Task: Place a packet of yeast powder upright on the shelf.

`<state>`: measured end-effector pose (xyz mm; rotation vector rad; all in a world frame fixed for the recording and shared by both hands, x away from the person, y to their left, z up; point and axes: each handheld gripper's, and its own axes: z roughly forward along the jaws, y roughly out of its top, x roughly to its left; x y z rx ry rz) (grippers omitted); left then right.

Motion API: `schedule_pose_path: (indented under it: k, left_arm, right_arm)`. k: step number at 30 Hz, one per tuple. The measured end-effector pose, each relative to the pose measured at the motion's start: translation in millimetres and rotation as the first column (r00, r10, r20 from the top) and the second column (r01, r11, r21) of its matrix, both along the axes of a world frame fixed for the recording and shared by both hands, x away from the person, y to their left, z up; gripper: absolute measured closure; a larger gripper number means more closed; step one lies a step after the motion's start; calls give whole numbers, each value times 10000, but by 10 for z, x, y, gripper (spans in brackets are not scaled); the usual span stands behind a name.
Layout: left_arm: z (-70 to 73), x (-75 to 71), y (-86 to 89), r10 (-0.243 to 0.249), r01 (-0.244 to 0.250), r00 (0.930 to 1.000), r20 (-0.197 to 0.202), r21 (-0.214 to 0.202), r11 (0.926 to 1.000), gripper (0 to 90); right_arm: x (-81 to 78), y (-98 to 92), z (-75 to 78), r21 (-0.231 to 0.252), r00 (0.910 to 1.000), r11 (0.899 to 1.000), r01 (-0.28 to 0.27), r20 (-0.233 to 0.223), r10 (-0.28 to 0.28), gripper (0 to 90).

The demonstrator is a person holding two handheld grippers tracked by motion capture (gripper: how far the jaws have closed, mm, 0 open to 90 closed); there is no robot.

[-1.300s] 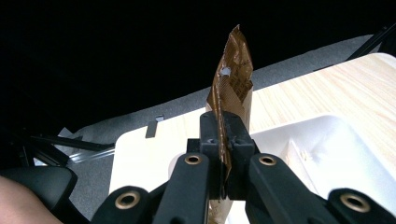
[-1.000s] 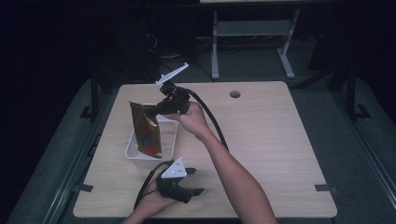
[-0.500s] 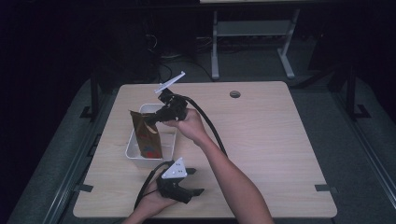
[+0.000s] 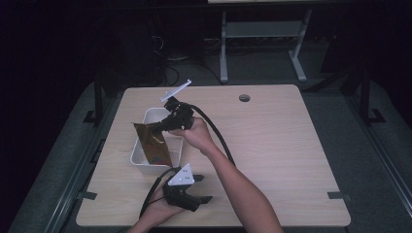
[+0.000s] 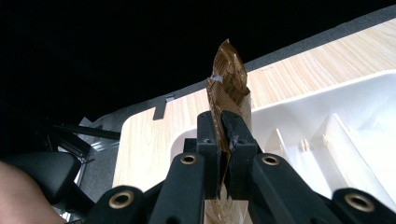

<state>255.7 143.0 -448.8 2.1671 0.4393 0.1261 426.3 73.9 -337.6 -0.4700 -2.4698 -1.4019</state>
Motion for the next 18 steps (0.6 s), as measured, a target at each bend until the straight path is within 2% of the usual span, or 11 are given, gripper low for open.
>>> schedule_pose_path:
  k: [11,18]
  left_arm:
    - [-7,2,-3,-3,3,10000,-18,29,10000,256]
    - [-5,3,0,-4,4,10000,-8,28,10000,255]
  right_arm:
    - [42,-74,-63,-184,9992,9990,403,-24,-403,844]
    - [76,-119,-146,-333,9976,9973,651,-222,-659,843]
